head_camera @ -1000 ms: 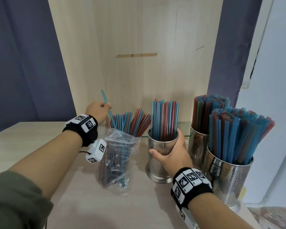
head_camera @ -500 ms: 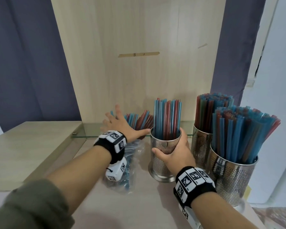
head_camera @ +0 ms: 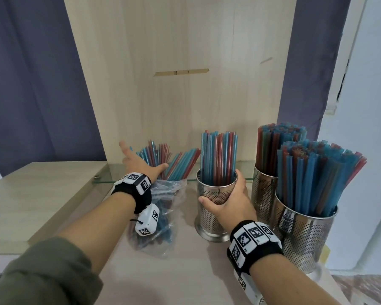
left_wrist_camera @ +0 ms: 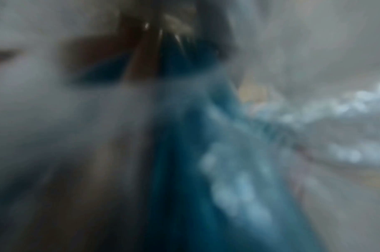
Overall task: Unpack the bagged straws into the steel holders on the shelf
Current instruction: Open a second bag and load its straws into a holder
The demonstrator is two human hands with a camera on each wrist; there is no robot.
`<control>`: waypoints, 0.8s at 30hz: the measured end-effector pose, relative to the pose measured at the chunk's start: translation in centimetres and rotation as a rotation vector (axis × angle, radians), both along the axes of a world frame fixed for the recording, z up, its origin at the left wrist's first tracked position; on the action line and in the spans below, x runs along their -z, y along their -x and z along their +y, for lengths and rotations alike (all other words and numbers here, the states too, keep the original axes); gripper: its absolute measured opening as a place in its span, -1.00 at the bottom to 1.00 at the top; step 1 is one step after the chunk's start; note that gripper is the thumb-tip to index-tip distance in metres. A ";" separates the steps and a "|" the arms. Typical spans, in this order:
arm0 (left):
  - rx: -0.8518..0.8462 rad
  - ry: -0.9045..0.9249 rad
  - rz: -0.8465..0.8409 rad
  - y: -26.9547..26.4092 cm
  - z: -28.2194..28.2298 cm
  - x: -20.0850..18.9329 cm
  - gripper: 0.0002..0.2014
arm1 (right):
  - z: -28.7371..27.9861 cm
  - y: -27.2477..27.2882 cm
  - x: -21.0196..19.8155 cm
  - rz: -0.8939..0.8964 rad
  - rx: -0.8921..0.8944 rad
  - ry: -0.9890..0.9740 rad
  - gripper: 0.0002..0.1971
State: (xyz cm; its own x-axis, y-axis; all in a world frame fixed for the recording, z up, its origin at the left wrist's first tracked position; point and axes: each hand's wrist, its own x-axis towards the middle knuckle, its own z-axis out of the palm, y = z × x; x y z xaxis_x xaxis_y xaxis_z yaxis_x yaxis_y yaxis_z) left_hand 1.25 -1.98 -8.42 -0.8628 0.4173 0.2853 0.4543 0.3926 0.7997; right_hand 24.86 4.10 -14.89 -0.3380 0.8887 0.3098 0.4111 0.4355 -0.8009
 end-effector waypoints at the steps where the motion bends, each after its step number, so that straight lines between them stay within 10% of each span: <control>1: 0.016 -0.010 -0.003 0.2 -0.1 0.2 0.41 | 0.0 0.0 0.0 -0.001 0.001 -0.001 0.23; 14: 0.038 -0.039 -0.074 1.0 -1.9 0.8 0.07 | -0.2 -0.1 0.0 0.020 -0.003 -0.020 0.21; 24: 0.073 -0.028 -0.075 1.7 -1.9 -0.2 -0.85 | -0.4 -0.2 -0.3 0.006 0.000 -0.020 0.20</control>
